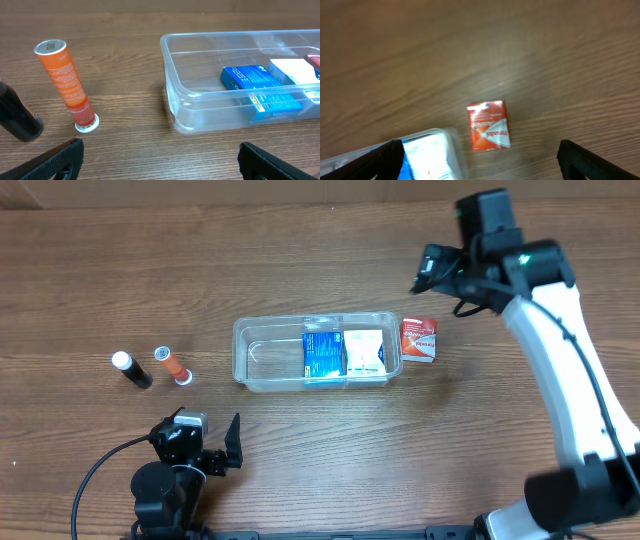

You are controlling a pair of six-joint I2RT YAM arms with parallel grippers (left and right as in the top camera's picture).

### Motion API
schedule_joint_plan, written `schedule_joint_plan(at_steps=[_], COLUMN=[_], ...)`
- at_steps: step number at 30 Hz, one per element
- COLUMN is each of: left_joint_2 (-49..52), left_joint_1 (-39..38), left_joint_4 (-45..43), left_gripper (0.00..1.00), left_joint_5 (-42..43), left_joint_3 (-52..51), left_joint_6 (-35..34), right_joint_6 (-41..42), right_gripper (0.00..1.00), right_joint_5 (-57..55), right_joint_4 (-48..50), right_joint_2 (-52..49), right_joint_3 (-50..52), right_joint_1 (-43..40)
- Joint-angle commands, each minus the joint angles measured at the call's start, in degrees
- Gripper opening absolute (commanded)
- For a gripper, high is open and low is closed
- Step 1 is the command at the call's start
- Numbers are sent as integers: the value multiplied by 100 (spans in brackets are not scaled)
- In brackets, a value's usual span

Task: Pack container
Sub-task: 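Grasp the red Panadol box with the right gripper, then place the red box into the container left of the blue box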

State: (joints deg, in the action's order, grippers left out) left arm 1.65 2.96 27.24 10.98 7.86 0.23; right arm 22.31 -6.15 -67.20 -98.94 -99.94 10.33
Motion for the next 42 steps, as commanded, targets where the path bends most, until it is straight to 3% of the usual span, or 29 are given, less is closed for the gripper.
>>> schedule_joint_plan(at_steps=[1,7,10,14,21,27,36,42], left_joint_2=[-66,-66,-66,-66,-66,-66,-66,-66], left_joint_1=[-48,-48,-48,-48,-48,-48,-48,-48], left_joint_4=[-7,-7,-9,-9,-7,-9,-7,-9], left_gripper=[100,100,100,100,100,100,100,100], left_joint_5=[48,48,48,48,48,48,48,48], left_joint_3=[-15,-15,-15,-15,-15,-15,-15,-15], left_joint_6=[90,90,90,90,90,90,90,90], right_joint_6=[-485,-503,-931,-1480,-1526,-826,-730,-728], right_gripper=[100,100,100,100,100,97,79,64], right_joint_5=[824,826,1211,1554,1790,415,260,275], right_joint_4=[-46,0,-66,-39,542,507,494,-326], right_joint_2=[-802,-1810,-2177,-2271,-2271,-2271,-2269,-1886], right_joint_3=[153,153,157,291,970,1069,1054,380], right_joint_1=[-463,-472,-470,-417,-363,-365,-365,-363])
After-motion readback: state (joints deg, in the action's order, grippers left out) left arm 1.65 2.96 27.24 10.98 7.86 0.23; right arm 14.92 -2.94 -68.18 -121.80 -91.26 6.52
